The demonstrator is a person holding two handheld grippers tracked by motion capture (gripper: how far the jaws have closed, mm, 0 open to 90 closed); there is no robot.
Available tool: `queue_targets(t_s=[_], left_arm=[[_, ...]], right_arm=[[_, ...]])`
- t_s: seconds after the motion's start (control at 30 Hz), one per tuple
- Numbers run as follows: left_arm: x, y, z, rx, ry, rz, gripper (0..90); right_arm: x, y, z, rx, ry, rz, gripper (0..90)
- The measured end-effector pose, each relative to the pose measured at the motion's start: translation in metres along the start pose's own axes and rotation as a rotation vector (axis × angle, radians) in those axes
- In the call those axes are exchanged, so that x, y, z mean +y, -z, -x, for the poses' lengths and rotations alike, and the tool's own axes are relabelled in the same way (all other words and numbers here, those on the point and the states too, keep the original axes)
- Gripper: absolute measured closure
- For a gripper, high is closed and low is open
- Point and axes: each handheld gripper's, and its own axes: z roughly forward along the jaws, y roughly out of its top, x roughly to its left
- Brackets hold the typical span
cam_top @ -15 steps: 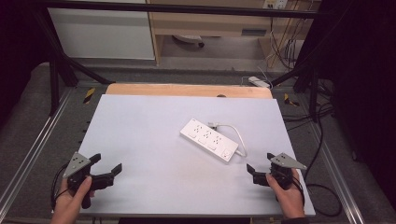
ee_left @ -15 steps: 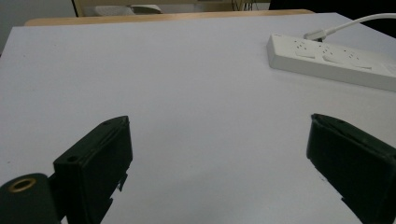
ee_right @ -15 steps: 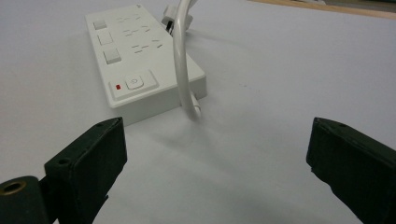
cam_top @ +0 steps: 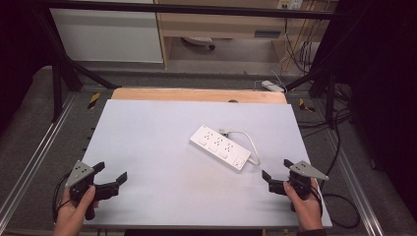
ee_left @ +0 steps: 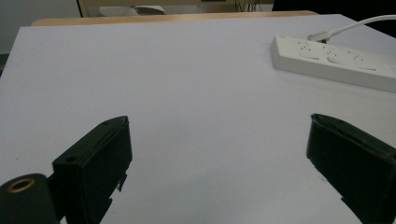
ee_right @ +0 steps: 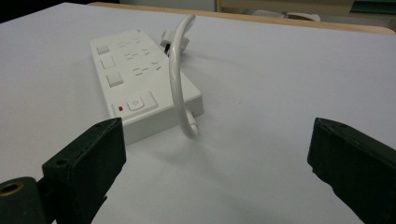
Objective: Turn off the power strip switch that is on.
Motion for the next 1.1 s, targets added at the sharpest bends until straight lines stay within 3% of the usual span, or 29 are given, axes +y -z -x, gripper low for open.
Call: queue_targets(t_s=[0.47,1.1], left_arm=[[-0.002,0.0,0.001,-0.002,-0.004,-0.015,6.2],[-0.002,0.0,0.003,-0.003,-0.009,-0.016,6.2]], right_arm=[[0.008,0.002,-0.004,0.024,-0.017,0.039,2.8],[0.022,0.004,-0.015,0.068,-0.018,0.037,6.2]])
